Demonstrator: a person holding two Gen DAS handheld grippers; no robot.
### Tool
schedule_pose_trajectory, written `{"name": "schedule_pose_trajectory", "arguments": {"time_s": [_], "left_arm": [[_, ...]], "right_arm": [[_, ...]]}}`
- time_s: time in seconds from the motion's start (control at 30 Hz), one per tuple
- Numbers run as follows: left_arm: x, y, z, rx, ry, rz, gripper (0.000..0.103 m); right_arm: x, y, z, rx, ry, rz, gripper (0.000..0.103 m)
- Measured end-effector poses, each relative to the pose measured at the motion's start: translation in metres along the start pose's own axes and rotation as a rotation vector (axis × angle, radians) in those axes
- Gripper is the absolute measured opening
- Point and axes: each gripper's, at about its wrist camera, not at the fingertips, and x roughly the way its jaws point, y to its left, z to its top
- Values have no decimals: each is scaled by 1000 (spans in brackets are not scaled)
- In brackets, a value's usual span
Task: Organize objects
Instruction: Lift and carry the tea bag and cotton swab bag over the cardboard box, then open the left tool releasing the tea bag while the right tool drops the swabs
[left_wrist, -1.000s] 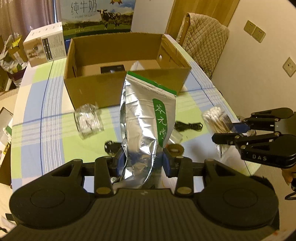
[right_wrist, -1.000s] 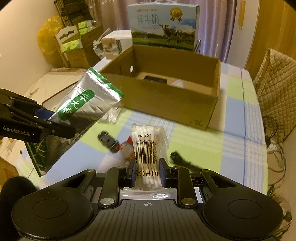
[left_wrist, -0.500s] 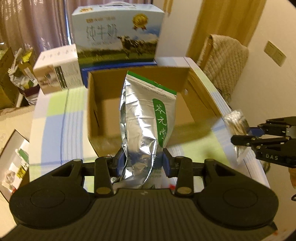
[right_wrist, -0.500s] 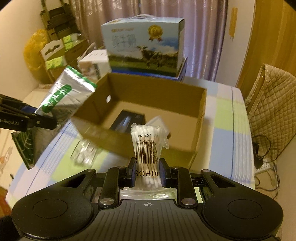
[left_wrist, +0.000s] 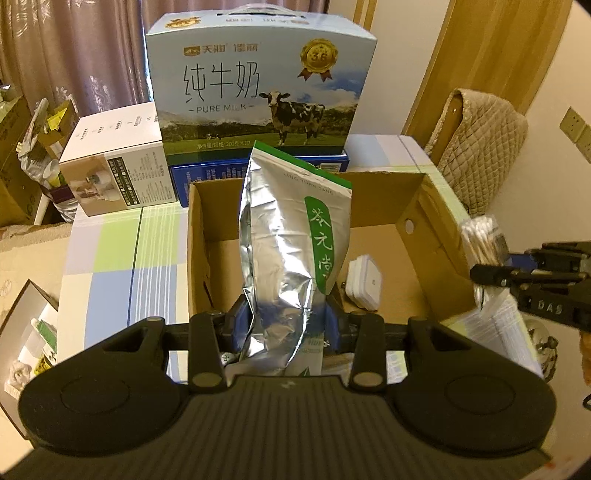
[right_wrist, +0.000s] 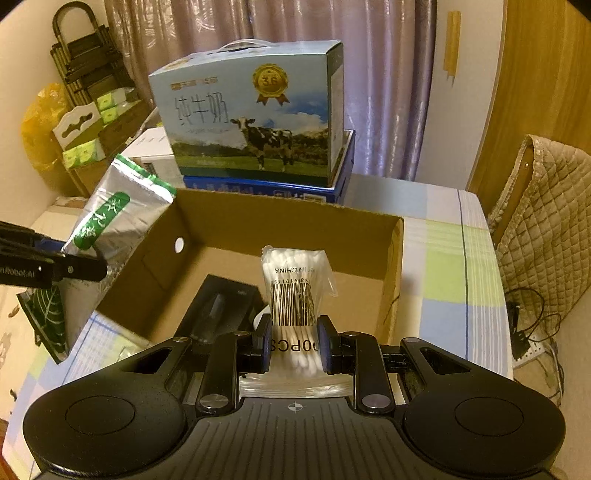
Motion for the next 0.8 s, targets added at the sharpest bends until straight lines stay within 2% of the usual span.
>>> {"name": "schedule_pose_trajectory", "arguments": {"time_s": [0.63, 0.7, 0.8], "left_arm": [[35, 6, 23, -6, -21, 2, 36], [37, 6, 24, -11, -25, 2, 38], [37, 9, 25, -25, -50, 9, 46]], "right_arm": [[34, -19, 0, 44, 19, -20, 22], [35, -20, 0, 51, 20, -17, 22], [37, -20, -1, 58, 21, -12, 22]]}}
